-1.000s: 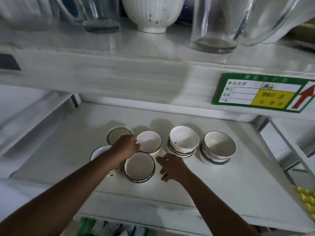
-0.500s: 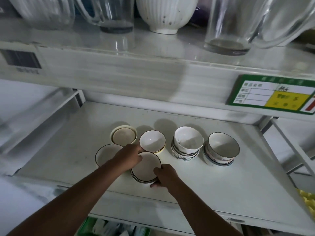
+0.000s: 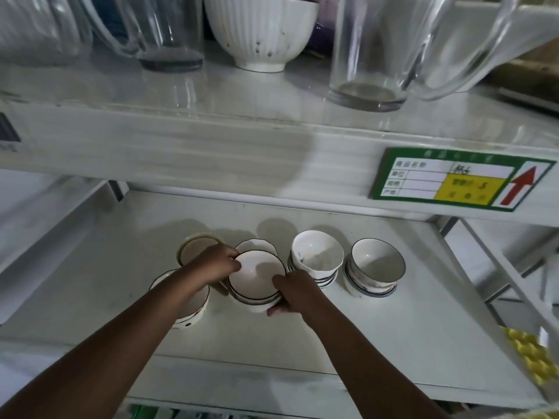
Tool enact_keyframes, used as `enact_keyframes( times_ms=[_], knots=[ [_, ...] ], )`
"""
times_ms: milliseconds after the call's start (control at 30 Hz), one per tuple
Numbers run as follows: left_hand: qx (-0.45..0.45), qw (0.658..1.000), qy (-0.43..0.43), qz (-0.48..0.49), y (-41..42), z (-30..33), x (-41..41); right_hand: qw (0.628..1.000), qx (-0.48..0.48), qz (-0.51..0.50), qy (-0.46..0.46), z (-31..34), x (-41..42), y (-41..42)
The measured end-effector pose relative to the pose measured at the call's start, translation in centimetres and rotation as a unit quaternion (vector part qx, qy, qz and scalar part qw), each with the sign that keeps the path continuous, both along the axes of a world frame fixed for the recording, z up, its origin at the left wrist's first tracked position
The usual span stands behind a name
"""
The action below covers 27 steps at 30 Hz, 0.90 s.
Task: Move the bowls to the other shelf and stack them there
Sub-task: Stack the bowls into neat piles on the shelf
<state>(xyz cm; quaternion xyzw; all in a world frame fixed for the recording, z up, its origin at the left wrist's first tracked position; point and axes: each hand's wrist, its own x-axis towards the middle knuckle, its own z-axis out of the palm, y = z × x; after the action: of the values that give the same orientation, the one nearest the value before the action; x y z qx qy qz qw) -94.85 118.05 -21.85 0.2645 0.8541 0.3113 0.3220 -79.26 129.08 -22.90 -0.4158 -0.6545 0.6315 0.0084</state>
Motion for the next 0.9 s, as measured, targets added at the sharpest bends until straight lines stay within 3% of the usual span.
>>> enact_keyframes(
  times_ms=[100,333,667,900],
  knots=[
    [0.032,0.999,0.007,0.001,0.1,0.9,-1.0,1.000,0.009,-0.026,0.015,1.0,-0.9,0.1],
    [0.084,0.989,0.112,0.052,2.0,1.0,-3.7,0.992,0.054,-0.101,0.057,-1.4,-5.0,0.2],
    [0.065,0.992,0.092,0.065,3.3,-3.4,-5.7,0.996,0.012,-0.089,0.011,-1.8,-6.3,-0.4],
    [0.051,0.992,0.105,0.044,3.9,-3.4,-5.5,0.992,0.090,-0.087,-0.008,-2.8,-6.2,-0.4]
  ],
)
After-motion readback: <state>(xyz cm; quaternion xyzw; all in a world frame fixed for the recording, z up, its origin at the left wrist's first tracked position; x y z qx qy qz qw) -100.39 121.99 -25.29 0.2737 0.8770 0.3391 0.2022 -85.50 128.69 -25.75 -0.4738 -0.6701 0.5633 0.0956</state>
